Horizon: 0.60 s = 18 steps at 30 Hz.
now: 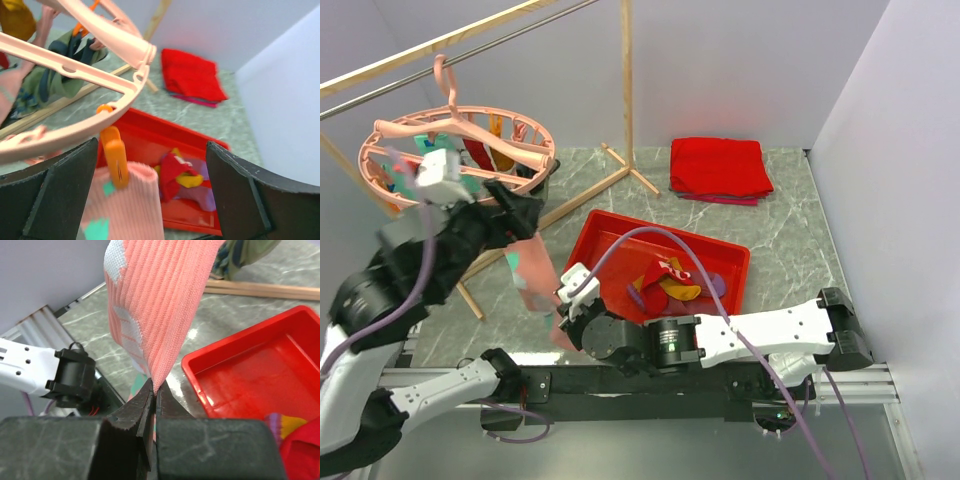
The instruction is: Remove the socks clipped to the hanger
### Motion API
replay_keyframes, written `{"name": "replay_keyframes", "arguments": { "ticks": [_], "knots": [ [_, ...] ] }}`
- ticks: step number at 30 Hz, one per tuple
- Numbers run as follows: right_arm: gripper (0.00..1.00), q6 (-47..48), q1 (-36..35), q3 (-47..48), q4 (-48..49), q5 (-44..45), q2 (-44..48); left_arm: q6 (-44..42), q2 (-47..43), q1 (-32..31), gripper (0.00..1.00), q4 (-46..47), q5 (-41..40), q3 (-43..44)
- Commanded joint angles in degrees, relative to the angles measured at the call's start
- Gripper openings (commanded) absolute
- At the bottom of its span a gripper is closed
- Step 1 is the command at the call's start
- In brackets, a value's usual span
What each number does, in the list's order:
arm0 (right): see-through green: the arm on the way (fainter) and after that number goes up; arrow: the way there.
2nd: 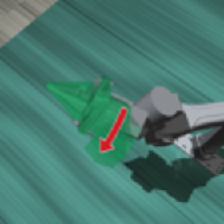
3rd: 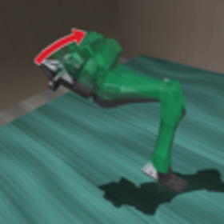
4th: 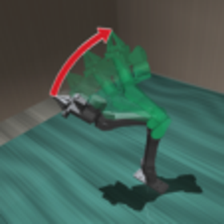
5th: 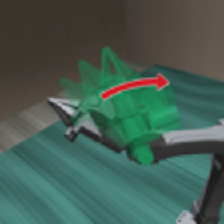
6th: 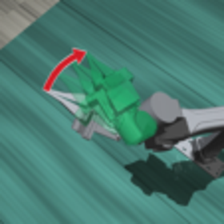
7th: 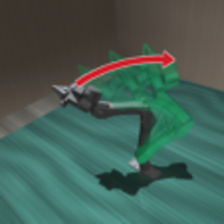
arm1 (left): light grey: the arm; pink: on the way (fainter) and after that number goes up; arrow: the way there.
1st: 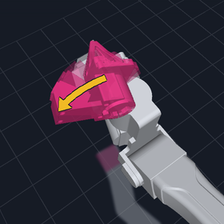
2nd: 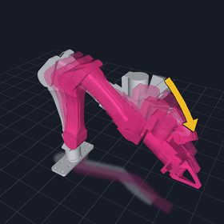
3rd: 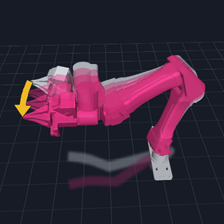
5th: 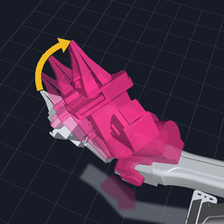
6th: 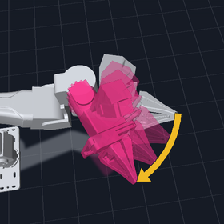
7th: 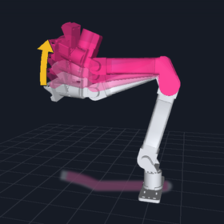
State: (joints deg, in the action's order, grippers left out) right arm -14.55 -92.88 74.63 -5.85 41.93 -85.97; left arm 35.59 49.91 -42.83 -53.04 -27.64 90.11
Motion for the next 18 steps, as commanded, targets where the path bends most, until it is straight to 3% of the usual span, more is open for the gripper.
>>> {"name": "replay_keyframes", "arguments": {
  "ticks": [1,8,12,18],
  "knots": [
    [0.00,-3.12,1.91,-0.36,1.45,-8.25,4.06,0.97,-4.10,0.38,0.94,0.12,4.87,2.62],
    [0.00,-3.73,3.49,2.00,0.49,-14.84,5.03,2.89,-10.61,0.38,0.94,-1.02,14.36,-1.42],
    [0.00,-5.92,6.04,4.73,-0.57,-19.76,4.77,5.62,-16.50,0.29,0.92,0.04,18.49,-7.38],
    [0.00,-9.53,9.91,9.12,-1.71,-27.94,4.32,11.16,-26.43,0.29,0.97,1.27,22.98,-16.43]
  ]
}}
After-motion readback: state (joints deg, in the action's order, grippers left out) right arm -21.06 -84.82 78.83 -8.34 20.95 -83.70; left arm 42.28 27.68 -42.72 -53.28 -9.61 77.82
